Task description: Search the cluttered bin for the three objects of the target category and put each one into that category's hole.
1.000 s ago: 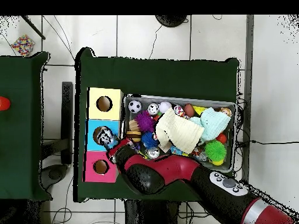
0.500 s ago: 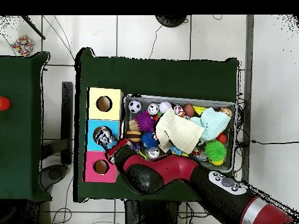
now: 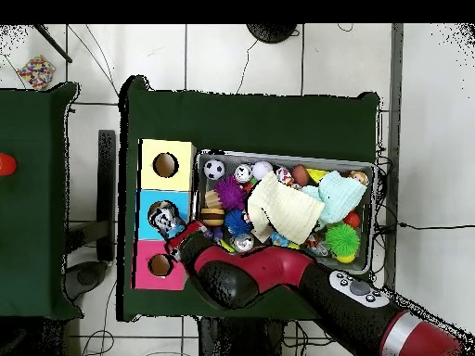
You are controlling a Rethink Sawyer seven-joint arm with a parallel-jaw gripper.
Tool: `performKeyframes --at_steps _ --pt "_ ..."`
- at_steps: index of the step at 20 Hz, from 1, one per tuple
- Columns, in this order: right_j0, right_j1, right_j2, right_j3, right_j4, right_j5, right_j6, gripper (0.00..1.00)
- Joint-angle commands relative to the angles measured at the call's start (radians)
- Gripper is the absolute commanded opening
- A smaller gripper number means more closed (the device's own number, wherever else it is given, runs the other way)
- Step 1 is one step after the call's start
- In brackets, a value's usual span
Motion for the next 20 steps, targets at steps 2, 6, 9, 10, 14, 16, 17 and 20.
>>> performKeyframes --at_steps 2,6,9,10,14,16,17,20 --pt "-0.019 0.031 0.023 -0.111 -0.027 0.116 0.086 0.0" --pt "-0.019 0.029 0.023 -0.112 -0.027 0.123 0.082 0.0" --pt "-0.02 0.029 0.025 -0.112 -0.025 0.128 0.081 0.0" --pt "-0.02 0.029 0.025 -0.112 -0.026 0.128 0.081 0.0" --pt "-0.022 0.03 0.028 -0.112 -0.028 0.126 0.082 0.0" --pt "-0.021 0.03 0.028 -0.112 -0.028 0.125 0.082 0.0" --pt "-0.021 0.029 0.027 -0.112 -0.029 0.125 0.082 0.0" --pt "-0.021 0.029 0.027 -0.112 -0.028 0.125 0.083 1.0"
